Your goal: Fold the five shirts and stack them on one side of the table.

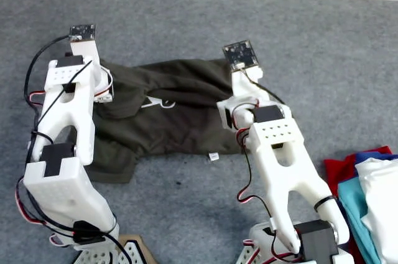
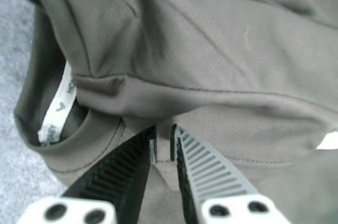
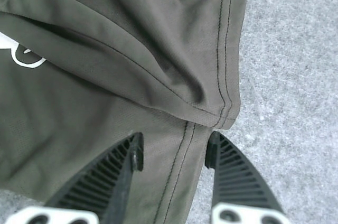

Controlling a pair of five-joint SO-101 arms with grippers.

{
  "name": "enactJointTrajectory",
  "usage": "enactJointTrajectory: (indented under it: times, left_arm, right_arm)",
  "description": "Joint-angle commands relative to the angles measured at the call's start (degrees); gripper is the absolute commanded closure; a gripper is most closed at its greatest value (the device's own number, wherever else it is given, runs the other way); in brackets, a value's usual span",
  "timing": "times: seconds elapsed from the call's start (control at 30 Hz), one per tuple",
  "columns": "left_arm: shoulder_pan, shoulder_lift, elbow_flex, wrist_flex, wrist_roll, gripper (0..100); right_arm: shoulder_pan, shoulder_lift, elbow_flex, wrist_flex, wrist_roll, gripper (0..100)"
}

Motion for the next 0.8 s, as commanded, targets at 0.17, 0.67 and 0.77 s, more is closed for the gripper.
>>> enactJointTrajectory:
  times: [0.17,0.67,0.77]
  left_arm:
    - [1.2,0.0,-2.3,1.1,-0.4,99]
    - [0.8,-0.5,-1.9,7.6,-0.5,82]
    - [-0.5,0.0,-1.0,7.6,-0.5,82]
  right_arm:
    - [0.5,-0.1,-0.3,-0.9,-0.7,80.0]
    - [0.5,-0.1,-0.3,-0.7,-0.5,80.0]
    - [0.5,-0.1,-0.3,-0.7,-0.5,80.0]
